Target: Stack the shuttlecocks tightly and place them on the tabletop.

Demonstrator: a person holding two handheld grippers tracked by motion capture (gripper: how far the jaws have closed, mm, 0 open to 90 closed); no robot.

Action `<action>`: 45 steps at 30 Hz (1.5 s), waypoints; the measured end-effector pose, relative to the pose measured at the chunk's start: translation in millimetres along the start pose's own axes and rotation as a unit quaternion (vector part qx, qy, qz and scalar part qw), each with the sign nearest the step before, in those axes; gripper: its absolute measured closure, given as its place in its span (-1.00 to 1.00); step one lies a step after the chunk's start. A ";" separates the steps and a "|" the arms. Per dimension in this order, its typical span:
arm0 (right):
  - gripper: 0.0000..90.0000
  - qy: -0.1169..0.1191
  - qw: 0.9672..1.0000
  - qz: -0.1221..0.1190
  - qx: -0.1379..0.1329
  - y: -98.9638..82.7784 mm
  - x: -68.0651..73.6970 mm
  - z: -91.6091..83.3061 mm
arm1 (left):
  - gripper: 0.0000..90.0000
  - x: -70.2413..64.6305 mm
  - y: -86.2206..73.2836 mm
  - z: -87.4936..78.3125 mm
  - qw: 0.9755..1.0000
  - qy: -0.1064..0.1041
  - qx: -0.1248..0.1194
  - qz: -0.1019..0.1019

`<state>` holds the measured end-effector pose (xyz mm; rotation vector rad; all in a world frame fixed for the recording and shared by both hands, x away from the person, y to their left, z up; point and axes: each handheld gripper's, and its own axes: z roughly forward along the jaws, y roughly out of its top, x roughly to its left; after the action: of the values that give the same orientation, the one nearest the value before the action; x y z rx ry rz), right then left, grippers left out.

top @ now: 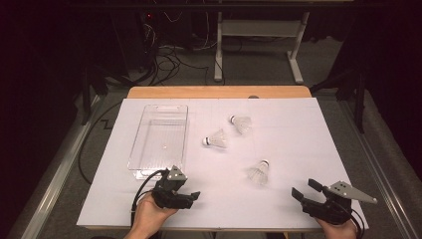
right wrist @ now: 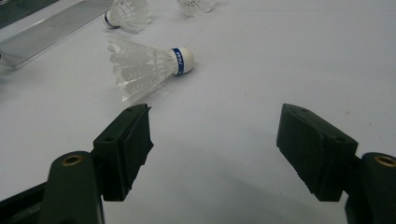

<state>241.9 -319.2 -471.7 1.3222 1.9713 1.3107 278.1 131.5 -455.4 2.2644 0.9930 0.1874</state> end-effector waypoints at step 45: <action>-0.40 -0.002 1.000 -0.001 0.001 0.1 0.1 0.6 | -0.37 28.9 -41.5 -34.0 0.997 0.022 -0.063 -0.041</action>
<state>242.4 -318.9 -471.8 1.3219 1.9727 1.3039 260.7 189.9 -458.0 2.1089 1.0643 0.2582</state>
